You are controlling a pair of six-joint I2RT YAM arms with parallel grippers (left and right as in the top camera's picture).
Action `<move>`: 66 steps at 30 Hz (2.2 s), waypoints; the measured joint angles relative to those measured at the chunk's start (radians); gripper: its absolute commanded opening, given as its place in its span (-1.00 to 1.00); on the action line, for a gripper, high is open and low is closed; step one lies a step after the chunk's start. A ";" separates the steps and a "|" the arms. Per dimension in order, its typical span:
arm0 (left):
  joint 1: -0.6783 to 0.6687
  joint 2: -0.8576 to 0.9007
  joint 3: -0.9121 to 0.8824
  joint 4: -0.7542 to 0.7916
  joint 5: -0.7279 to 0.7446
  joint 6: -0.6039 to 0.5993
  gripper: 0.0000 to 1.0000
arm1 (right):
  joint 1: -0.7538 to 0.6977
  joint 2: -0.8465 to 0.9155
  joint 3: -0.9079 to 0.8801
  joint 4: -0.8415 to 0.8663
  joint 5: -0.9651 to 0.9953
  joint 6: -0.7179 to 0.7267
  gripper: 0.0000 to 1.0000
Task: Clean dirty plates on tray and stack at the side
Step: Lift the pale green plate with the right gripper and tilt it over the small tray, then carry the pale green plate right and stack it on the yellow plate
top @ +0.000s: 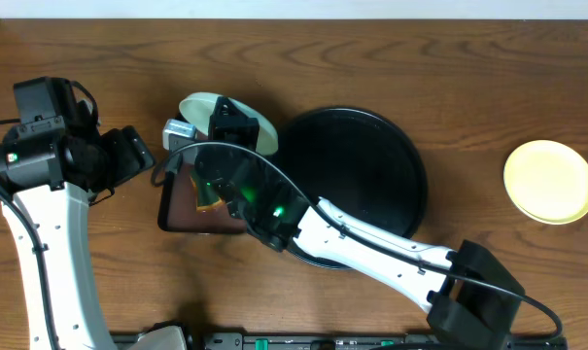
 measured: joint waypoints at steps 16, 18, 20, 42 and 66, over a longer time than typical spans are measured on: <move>0.000 0.000 0.000 0.000 0.000 0.000 0.73 | 0.010 -0.004 0.000 0.037 0.010 0.029 -0.98; 0.000 0.000 0.000 0.000 0.000 0.000 0.73 | 0.010 -0.004 0.000 0.019 0.007 0.011 -0.98; 0.000 0.000 0.000 -0.001 0.000 0.000 0.73 | 0.009 -0.004 0.000 0.041 0.009 0.002 -0.98; 0.000 0.000 0.000 0.000 0.000 0.000 0.73 | 0.032 -0.006 0.000 0.011 -0.012 -0.008 -0.98; 0.000 0.000 0.000 0.000 0.000 0.000 0.74 | -0.233 -0.012 0.002 -0.410 0.089 0.758 -0.98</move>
